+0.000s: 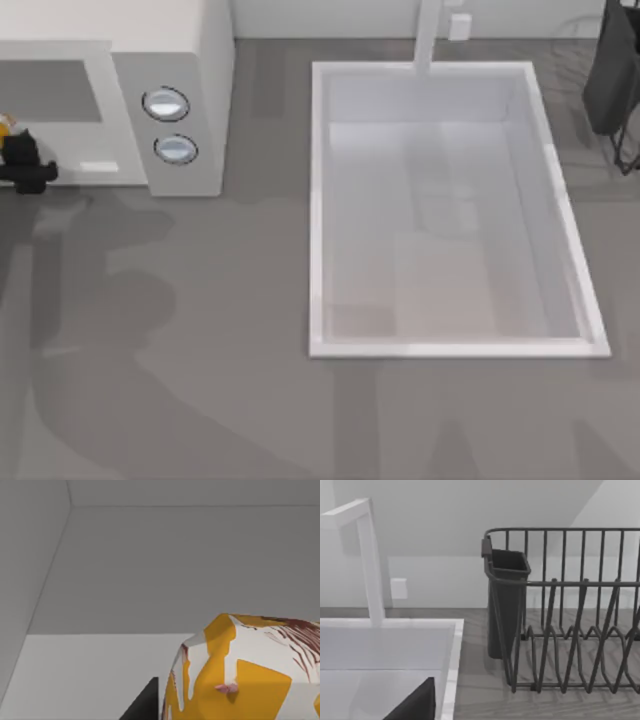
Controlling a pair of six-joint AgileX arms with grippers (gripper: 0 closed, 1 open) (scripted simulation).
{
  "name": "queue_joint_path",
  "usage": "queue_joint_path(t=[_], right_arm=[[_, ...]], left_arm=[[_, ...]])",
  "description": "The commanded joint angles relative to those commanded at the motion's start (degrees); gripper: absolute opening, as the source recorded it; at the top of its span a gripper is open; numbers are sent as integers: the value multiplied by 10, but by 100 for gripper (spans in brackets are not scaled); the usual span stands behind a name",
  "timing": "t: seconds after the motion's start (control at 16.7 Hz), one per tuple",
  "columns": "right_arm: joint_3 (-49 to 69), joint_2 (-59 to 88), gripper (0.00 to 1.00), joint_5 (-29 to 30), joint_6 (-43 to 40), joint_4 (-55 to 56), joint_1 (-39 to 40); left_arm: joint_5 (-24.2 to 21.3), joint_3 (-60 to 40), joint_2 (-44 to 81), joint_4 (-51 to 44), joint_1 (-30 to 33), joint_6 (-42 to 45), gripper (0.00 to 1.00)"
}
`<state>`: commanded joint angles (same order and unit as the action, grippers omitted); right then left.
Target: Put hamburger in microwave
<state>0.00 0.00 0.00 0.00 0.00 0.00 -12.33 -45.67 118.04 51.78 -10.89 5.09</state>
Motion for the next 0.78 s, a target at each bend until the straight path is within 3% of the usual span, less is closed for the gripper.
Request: queue_joint_path(t=[0.36,0.78], right_arm=[[0,0,100,0,0,0,0],[0,0,100,0,0,0,0]], left_arm=[[2,-41,25,-17,8,1,0],[19,-252,144,-98,23,-7,0]])
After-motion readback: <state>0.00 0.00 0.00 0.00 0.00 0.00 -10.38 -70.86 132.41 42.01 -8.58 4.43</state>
